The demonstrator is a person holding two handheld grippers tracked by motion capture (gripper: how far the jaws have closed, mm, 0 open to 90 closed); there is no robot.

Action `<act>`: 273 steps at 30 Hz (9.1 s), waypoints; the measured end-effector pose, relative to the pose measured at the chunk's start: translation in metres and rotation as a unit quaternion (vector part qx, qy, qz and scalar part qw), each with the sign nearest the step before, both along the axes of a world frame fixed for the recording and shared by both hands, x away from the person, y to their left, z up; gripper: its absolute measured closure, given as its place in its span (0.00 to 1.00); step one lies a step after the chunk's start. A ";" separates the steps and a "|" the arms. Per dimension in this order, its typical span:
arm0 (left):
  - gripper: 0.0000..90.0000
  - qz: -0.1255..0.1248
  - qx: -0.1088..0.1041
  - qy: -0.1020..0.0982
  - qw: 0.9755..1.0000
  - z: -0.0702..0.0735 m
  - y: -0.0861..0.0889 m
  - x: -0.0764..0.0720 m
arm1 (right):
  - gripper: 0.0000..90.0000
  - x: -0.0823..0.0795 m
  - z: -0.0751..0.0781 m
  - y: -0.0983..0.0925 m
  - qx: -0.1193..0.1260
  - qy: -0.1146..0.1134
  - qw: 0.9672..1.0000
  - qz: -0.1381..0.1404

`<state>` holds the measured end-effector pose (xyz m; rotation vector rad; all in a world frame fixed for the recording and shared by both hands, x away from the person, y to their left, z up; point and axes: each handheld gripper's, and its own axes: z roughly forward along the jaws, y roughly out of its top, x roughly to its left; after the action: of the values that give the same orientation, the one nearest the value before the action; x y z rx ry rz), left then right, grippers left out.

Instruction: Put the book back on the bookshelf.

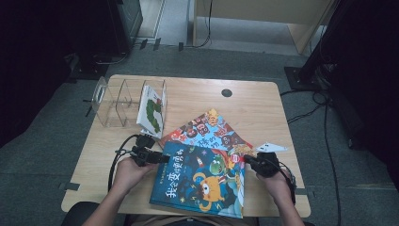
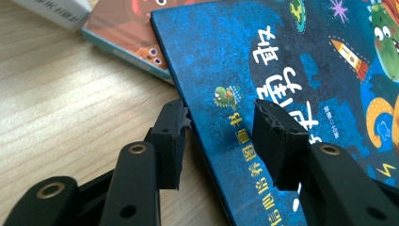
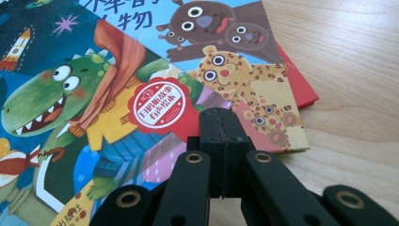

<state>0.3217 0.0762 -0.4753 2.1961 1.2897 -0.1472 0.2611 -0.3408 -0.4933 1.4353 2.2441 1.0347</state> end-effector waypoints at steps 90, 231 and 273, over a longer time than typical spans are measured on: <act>0.43 0.096 -0.051 0.055 0.993 -0.012 0.039 -0.017 | 1.00 0.033 0.000 0.047 -0.012 -0.014 0.998 0.067; 0.91 0.032 -0.130 0.175 0.975 0.193 0.075 0.037 | 0.70 0.069 -0.002 0.078 0.004 -0.050 0.992 0.113; 0.90 0.097 -0.097 0.182 0.974 0.197 0.158 -0.004 | 0.54 0.079 -0.008 0.087 -0.020 -0.066 0.990 0.123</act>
<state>0.3177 0.2339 -0.2784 1.9207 1.6031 -0.5958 0.3400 -0.2534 -0.5009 1.0596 2.3704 1.1147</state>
